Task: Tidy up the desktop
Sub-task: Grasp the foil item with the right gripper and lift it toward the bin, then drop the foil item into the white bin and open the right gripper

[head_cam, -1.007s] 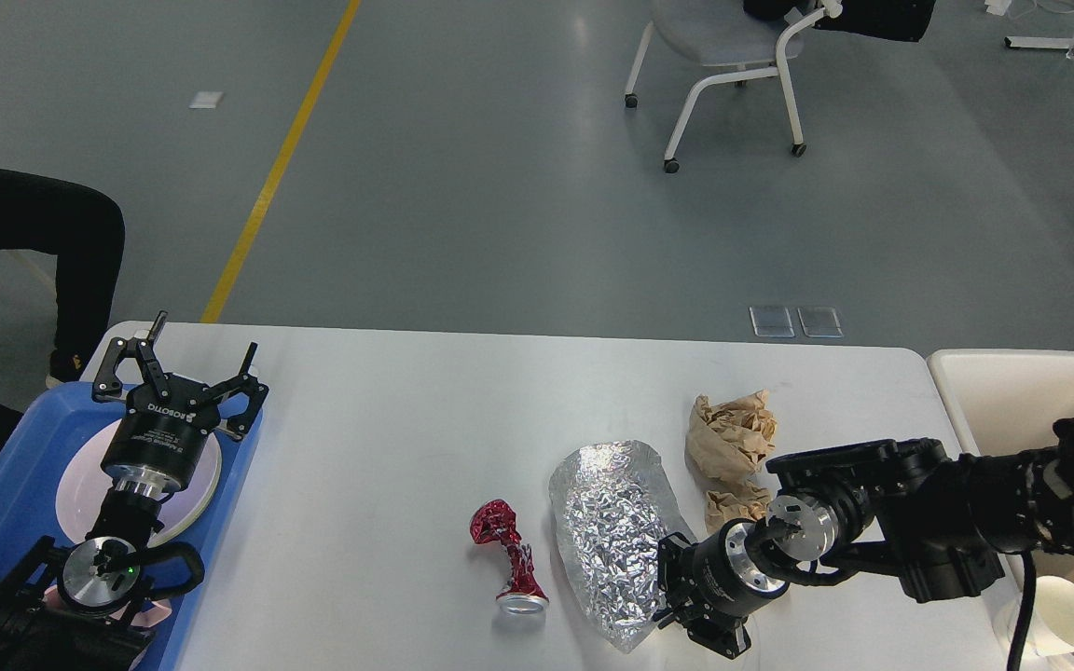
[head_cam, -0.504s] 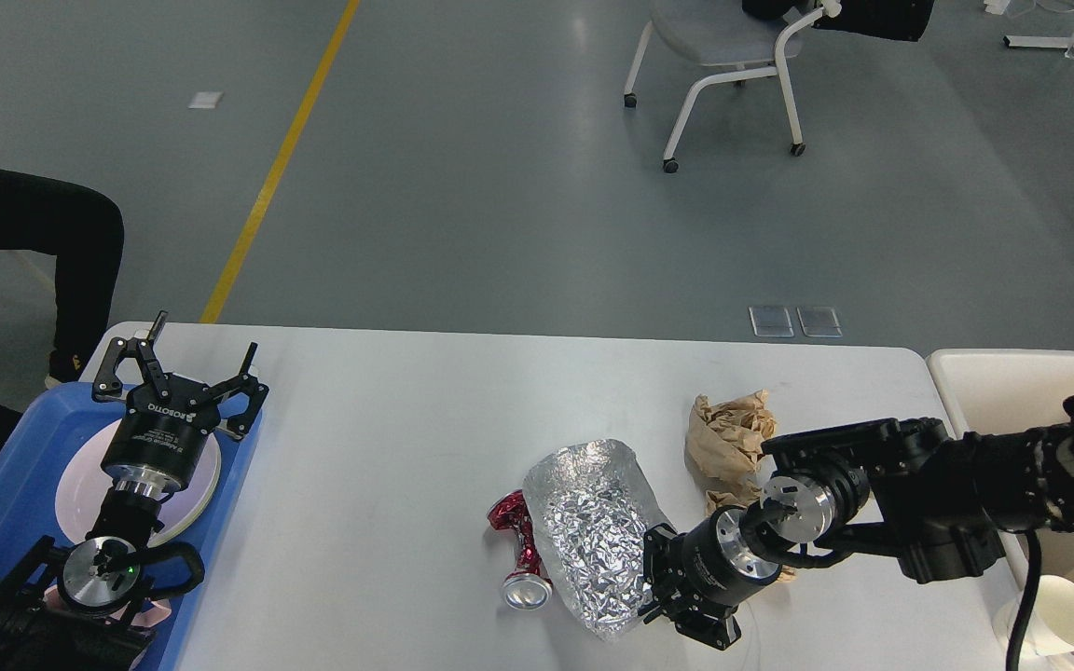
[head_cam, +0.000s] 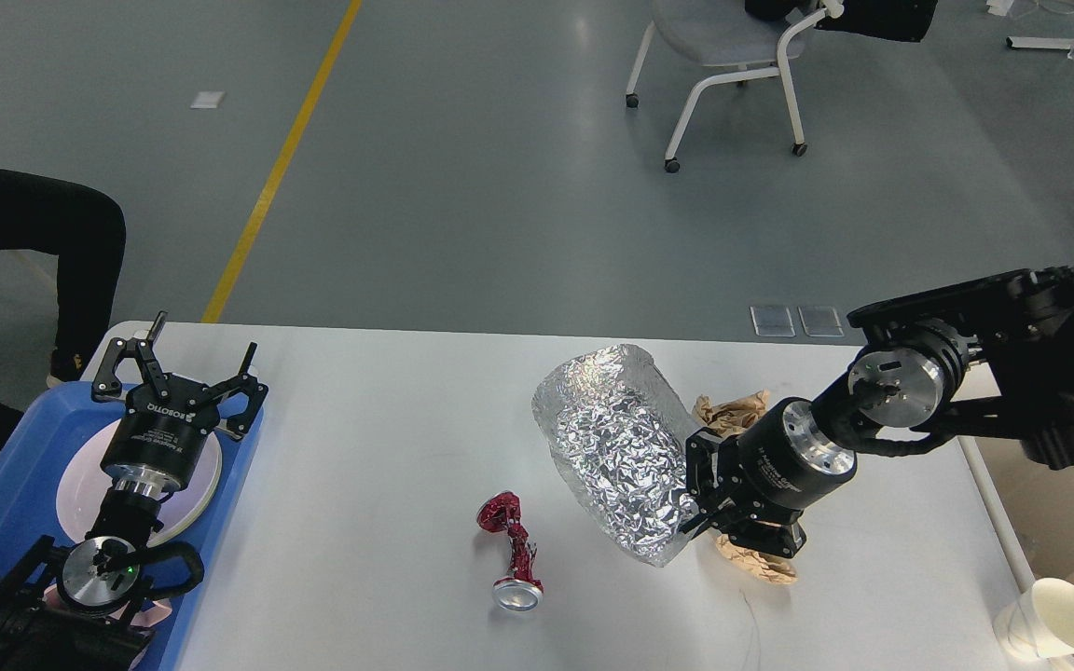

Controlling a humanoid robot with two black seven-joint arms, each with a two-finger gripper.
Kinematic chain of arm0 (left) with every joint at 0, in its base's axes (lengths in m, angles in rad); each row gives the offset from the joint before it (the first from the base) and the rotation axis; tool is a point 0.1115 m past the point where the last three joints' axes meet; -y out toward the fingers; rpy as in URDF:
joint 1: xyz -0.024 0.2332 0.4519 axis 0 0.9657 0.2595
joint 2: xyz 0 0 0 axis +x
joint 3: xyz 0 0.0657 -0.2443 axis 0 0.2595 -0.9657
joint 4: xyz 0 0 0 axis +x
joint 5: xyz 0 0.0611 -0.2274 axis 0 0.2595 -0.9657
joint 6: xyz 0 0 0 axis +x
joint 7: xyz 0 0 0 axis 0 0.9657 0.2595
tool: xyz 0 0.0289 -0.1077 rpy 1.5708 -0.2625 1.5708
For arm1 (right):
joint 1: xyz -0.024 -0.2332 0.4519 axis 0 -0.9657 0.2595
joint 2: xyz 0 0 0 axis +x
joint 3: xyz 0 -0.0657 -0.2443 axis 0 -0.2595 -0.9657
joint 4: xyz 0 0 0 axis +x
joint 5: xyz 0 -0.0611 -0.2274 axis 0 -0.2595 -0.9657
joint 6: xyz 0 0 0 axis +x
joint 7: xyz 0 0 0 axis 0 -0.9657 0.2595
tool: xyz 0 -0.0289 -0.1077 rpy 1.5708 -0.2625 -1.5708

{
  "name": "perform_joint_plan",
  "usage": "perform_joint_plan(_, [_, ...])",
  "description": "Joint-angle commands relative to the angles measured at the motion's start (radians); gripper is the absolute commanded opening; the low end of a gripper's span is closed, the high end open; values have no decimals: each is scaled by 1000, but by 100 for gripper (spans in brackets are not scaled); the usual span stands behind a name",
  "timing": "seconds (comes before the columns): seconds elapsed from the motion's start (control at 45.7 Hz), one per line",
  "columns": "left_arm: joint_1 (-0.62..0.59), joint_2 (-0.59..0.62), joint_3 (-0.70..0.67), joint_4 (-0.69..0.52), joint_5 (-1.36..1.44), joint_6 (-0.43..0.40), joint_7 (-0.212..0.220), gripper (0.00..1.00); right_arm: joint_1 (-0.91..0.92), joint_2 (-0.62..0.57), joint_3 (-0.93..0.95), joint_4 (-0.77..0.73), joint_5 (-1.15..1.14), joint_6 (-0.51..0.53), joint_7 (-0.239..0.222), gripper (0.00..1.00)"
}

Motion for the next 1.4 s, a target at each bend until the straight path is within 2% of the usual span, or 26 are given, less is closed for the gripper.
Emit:
perform_joint_plan(0.0, [0,0,0,0,0,0,0,96,220,-5,-176,50,-6,148,1,0])
perform_joint_plan(0.066, [0,0,0,0,1,0,-1,96,336,-7,-279,63,-24,233,4,0])
perform_joint_plan(0.197, [0,2,0,0,0,0,-1,96,569,-8,-451,98,-142,327,13,0])
perform_joint_plan(0.285, [0,2,0,0,0,0,-1,96,675,-8,-497,130,-220,373,15,0])
perform_joint_plan(0.372, [0,2,0,0,0,0,-1,96,735,-8,-515,144,-268,454,36,0])
perform_joint_plan(0.416, [0,0,0,0,0,0,-1,96,752,-3,-532,146,-291,497,76,0])
perform_joint_plan(0.526, [0,0,0,0,0,0,-1,96,757,4,-568,149,-317,519,170,0])
perform_joint_plan(0.723, [0,0,0,0,0,0,-1,96,766,12,-672,149,-384,522,260,0])
perform_joint_plan(0.854, [0,0,0,0,0,0,0,96,752,-23,-736,112,-404,507,260,0])
perform_joint_plan(1.007, [0,0,0,0,0,0,0,96,645,-124,-790,-21,-409,504,254,0])
perform_joint_plan(1.095, [0,0,0,0,0,0,0,96,541,-192,-792,-116,-434,478,253,0])
perform_joint_plan(1.182, [0,0,0,0,1,0,-1,96,434,-250,-785,-192,-440,395,251,0])
perform_joint_plan(1.27, [0,0,0,0,1,0,0,96,303,-292,-772,-222,-437,256,250,0])
perform_joint_plan(1.379, [0,0,0,0,0,0,0,96,157,-358,-718,-258,-426,33,250,0])
